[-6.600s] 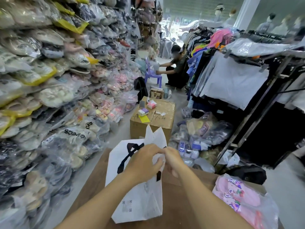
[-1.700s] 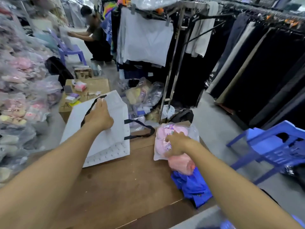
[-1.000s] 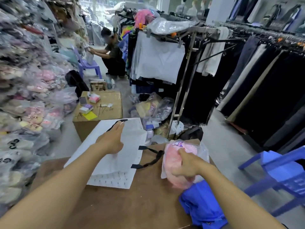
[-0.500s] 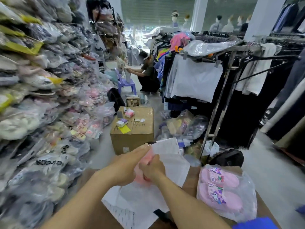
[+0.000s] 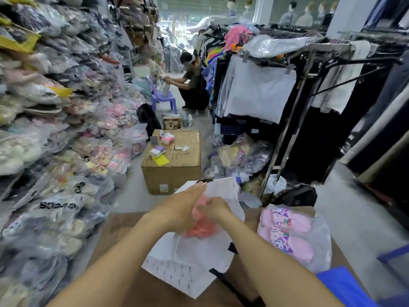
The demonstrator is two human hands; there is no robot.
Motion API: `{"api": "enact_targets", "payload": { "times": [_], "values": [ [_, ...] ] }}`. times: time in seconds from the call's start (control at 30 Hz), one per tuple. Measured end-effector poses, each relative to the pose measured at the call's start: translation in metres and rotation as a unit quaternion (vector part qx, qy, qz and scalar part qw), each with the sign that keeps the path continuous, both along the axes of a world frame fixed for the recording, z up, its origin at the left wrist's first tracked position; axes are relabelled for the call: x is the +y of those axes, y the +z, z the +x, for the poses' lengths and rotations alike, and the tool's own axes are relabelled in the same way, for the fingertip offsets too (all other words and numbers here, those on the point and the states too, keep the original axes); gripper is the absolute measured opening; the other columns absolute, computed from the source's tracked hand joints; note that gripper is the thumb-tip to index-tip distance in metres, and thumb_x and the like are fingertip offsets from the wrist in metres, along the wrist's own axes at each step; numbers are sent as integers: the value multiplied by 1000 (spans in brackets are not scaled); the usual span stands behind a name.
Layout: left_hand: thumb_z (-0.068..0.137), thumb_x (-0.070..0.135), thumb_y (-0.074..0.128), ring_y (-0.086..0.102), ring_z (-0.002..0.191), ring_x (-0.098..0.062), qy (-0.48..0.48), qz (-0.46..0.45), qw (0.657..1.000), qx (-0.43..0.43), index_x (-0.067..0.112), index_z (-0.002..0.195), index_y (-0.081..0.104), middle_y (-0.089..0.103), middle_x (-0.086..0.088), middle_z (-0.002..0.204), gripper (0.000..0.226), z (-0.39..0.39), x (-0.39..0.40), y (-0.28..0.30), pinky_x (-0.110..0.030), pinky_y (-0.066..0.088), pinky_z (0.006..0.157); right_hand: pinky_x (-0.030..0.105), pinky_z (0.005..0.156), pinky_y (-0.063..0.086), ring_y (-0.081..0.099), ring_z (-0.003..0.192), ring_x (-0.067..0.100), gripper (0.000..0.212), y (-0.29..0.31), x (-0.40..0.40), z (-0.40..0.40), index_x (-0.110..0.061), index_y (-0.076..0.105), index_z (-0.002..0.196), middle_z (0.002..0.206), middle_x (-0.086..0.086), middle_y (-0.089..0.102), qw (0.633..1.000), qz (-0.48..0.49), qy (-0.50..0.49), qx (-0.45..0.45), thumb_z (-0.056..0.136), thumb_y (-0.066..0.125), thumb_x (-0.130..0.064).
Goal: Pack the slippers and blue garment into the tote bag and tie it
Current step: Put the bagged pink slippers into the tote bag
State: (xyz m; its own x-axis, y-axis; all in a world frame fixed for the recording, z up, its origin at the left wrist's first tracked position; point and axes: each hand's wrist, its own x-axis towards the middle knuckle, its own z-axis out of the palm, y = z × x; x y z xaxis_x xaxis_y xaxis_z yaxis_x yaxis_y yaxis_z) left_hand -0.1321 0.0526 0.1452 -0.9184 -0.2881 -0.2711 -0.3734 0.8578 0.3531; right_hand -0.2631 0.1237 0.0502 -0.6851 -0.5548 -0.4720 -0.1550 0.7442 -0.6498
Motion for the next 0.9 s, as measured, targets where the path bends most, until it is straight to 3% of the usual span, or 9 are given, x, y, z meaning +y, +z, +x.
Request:
{"api": "enact_targets", "payload": {
  "times": [0.07,0.13,0.3,0.47,0.63,0.67,0.73,0.83,0.9],
  "values": [
    [84,16,51,40,137,-23,3,-23,1000,2,31,153,9,11,11,162,82,-18,11,-5,-42,46,99,37,85,57,69,94,25,15,24,27,-10,-27,69,87,100,2,74,997,-49,-3,51,87,60,-38],
    [85,19,53,44,133,-26,4,-36,999,-12,27,153,8,5,12,163,81,-35,23,-13,-45,47,97,39,85,58,72,91,24,13,23,56,-32,-29,64,75,88,-3,72,990,-98,-49,87,84,62,-38],
    [88,15,48,51,125,-28,9,-64,997,-33,22,153,10,-3,14,163,75,-65,52,-28,-44,50,90,39,85,53,64,101,31,14,7,153,-82,-19,66,96,106,7,70,950,-63,-260,161,88,59,-28],
    [89,14,46,59,111,-28,12,-77,996,-35,19,149,17,6,10,162,67,-74,63,-41,-42,55,77,46,109,34,35,137,37,77,-35,230,-110,-15,40,144,149,16,41,903,141,-396,84,81,66,-50],
    [91,16,41,49,127,-23,28,-74,996,-46,26,155,-2,-10,16,163,78,-77,63,-48,-33,48,74,43,102,48,54,130,33,159,-101,255,-151,-4,32,151,152,13,46,925,91,-366,-38,17,81,-74],
    [91,17,41,50,126,-23,30,-71,996,-47,27,155,-3,-11,17,163,78,-76,62,-48,-33,47,74,40,94,50,55,129,33,158,-102,254,-150,-2,29,152,152,14,45,925,66,-370,-54,23,87,-72],
    [91,18,42,50,125,-24,35,-67,996,-49,27,155,-4,-12,18,162,79,-76,59,-47,-33,46,77,37,80,53,56,127,34,125,-82,242,-137,0,32,151,150,15,46,932,39,-353,-67,56,91,-55],
    [90,19,42,47,128,-26,45,-64,996,-52,27,155,-4,-12,18,162,80,-75,58,-44,-38,48,86,38,97,52,56,128,31,98,-70,227,-130,0,46,145,146,15,52,939,24,-333,-83,68,89,-43],
    [91,19,42,45,131,-27,47,-62,996,-49,27,155,-4,-12,18,162,79,-76,57,-44,-39,48,89,31,93,45,52,130,31,82,-69,218,-126,1,46,144,146,15,52,942,0,-315,-117,79,84,-34]
  ]
}}
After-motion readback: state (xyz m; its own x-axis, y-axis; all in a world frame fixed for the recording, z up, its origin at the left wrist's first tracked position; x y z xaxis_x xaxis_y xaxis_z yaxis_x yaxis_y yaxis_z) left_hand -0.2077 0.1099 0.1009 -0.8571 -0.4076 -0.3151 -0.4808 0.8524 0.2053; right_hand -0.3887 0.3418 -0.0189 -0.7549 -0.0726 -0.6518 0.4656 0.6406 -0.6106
